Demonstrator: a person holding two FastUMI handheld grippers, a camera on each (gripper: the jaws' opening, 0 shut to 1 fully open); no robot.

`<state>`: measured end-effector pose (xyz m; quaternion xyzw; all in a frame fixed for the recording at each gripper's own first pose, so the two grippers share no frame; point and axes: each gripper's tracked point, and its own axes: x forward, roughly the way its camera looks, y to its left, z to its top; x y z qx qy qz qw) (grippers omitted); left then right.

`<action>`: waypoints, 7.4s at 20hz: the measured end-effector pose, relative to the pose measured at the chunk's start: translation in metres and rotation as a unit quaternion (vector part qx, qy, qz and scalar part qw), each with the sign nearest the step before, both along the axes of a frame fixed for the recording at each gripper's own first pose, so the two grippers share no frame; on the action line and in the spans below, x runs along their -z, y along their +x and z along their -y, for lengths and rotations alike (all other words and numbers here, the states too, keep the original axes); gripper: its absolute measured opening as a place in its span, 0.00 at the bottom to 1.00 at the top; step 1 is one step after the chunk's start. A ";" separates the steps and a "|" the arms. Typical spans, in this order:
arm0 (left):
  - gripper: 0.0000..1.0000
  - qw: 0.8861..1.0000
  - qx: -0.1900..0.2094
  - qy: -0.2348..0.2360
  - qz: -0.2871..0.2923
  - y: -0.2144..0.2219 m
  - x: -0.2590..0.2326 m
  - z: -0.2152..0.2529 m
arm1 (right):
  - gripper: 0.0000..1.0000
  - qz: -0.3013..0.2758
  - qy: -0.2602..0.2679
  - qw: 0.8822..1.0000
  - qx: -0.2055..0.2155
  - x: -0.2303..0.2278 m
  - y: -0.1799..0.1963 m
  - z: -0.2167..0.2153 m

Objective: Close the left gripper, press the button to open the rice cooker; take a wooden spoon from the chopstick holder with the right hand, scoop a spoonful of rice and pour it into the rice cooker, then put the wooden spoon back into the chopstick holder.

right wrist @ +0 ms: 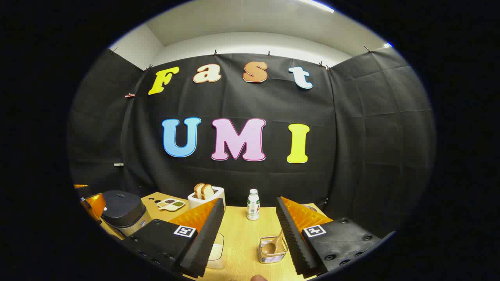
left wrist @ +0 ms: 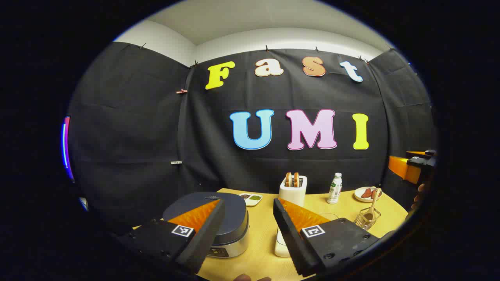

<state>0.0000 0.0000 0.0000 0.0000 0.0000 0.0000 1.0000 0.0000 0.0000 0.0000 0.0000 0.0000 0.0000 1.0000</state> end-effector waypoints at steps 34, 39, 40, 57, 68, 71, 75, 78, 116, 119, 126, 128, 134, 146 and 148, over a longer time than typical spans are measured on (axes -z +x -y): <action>0.54 0.997 -0.071 -0.001 0.005 0.026 -0.003 -0.069 | 0.84 0.034 0.001 0.999 -0.030 -0.014 -0.002 -0.028; 0.08 0.995 -0.101 -0.002 -0.025 0.041 0.018 -0.109 | 0.84 0.032 -0.013 0.999 -0.040 -0.012 -0.004 -0.040; 0.08 0.994 -0.104 -0.003 -0.033 0.043 0.025 -0.114 | 0.84 0.033 -0.014 0.999 -0.039 -0.013 -0.005 -0.042; 0.06 0.981 -0.089 0.004 -0.170 0.074 0.121 -0.131 | 0.84 0.035 -0.028 0.999 -0.023 -0.010 -0.002 -0.046; 0.06 0.980 -0.077 -0.034 -0.180 0.071 0.133 -0.130 | 0.84 0.042 -0.033 0.998 -0.029 -0.019 -0.005 -0.051; 0.06 0.982 -0.078 -0.023 -0.171 0.073 0.128 -0.131 | 0.84 0.043 -0.034 0.998 -0.027 -0.019 -0.008 -0.048; 0.08 0.985 -0.080 -0.014 -0.155 0.067 0.125 -0.128 | 0.84 0.045 -0.034 0.998 -0.024 -0.020 -0.010 -0.045; 0.08 0.984 -0.080 -0.027 -0.155 0.064 0.124 -0.127 | 0.84 0.043 -0.029 0.998 -0.025 -0.019 -0.009 -0.044; 0.69 0.986 -0.150 0.002 -0.077 0.017 0.042 -0.131 | 0.84 -0.145 0.023 0.989 0.028 0.144 0.096 0.078; 0.69 0.983 -0.162 0.002 -0.086 0.015 0.044 -0.133 | 0.85 -0.180 0.032 0.983 0.021 0.174 0.112 0.082; 0.69 0.977 -0.180 0.014 -0.111 0.008 0.053 -0.133 | 0.85 -0.224 0.047 0.973 0.026 0.216 0.150 0.095; 0.69 0.976 -0.184 0.016 -0.115 0.007 0.053 -0.132 | 0.85 -0.231 0.058 0.971 0.033 0.224 0.159 0.101; 0.69 0.974 -0.186 0.021 -0.130 0.003 0.062 -0.125 | 0.71 -0.266 0.075 0.961 0.028 0.245 0.172 0.104; 0.74 0.976 -0.161 0.018 -0.145 -0.001 0.076 -0.112 | 0.11 -0.245 0.084 0.966 0.023 0.205 0.157 0.087; 0.74 0.977 -0.155 0.014 -0.144 -0.001 0.077 -0.113 | 0.11 -0.213 0.074 0.974 0.031 0.175 0.151 0.092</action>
